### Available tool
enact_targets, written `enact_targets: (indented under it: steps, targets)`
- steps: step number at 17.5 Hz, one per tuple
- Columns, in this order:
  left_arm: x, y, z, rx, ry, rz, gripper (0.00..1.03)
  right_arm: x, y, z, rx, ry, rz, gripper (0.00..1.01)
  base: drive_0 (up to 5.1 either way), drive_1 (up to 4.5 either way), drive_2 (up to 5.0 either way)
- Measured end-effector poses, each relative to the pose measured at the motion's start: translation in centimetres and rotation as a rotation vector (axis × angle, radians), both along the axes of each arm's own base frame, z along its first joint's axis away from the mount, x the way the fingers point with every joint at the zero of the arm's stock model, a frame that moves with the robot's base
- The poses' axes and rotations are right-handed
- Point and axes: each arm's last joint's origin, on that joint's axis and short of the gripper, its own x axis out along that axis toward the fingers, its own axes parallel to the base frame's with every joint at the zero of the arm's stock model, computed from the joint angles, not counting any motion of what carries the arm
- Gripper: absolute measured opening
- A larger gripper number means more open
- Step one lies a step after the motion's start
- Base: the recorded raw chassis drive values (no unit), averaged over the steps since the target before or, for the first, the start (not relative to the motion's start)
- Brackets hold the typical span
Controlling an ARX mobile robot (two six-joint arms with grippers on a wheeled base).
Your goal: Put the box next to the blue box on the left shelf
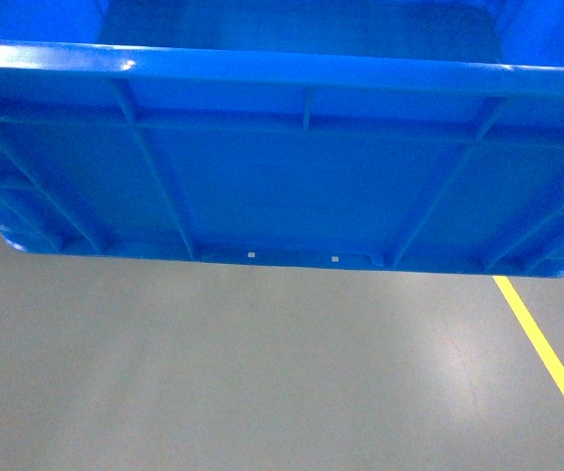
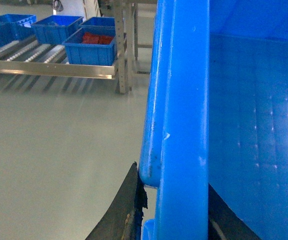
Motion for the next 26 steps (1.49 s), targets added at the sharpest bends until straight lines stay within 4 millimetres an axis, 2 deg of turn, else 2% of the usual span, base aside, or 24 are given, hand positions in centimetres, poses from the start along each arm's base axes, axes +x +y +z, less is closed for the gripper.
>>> enact_targets:
  steps: [26]
  targets:
    - [0.01,0.0,0.01,-0.001,-0.002,0.001,0.16,-0.02,0.0,-0.05,-0.001,0.006,0.0,0.17,0.0,4.12,-4.2]
